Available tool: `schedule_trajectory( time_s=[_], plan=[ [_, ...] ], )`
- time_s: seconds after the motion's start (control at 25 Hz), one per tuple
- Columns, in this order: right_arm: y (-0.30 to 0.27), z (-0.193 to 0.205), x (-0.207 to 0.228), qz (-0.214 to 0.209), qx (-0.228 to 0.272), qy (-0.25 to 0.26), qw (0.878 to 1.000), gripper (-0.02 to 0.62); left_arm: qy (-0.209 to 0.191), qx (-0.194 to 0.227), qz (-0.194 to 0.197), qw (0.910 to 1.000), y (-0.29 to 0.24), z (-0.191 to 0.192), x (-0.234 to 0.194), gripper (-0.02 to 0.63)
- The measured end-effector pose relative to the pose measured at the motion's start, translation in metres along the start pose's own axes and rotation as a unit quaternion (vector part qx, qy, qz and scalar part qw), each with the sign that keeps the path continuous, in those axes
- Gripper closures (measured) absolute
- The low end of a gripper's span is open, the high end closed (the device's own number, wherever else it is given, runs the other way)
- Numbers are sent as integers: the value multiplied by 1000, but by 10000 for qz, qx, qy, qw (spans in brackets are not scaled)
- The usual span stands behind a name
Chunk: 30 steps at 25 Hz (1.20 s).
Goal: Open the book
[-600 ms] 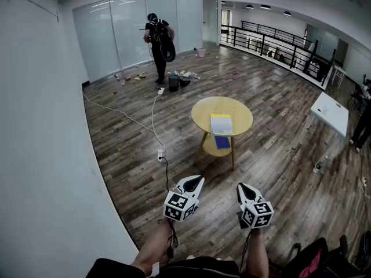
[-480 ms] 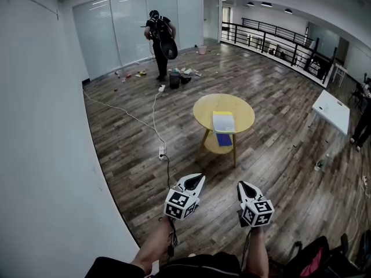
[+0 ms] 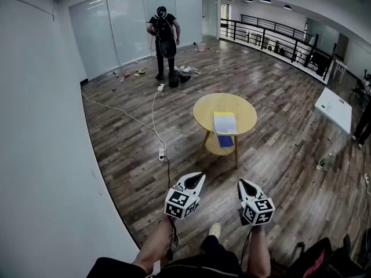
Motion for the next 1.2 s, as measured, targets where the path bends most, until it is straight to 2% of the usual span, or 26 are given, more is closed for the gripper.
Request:
schedule_trajectory(
  time_s=[0.28, 0.68, 0.88, 1.2],
  plan=[
    [-56, -10, 58, 24, -29, -99, 9999, 591, 90, -56, -9, 9999, -70, 3, -31, 607],
    [-162, -43, 150, -257, -4, -180, 9995, 591, 154, -133, -190, 9996, -192, -6, -85, 607],
    [-200, -49, 172, -444, -107, -158, 9988, 591, 143, -196, -355, 9991, -227, -11, -111, 607],
    [-250, -53, 204, -494, -192, -210, 9984, 591, 204, -292, -445, 9984, -272, -4, -147, 607]
  ],
)
Point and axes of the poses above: the fingertips, and each gripper's own axes: y backward along the fingers, x to its right, z out of its underside, the point moved 3 cm from there along y, backward along the fingers, and after that the axes turned 3 degrees about -y, right-handed, at the moved point
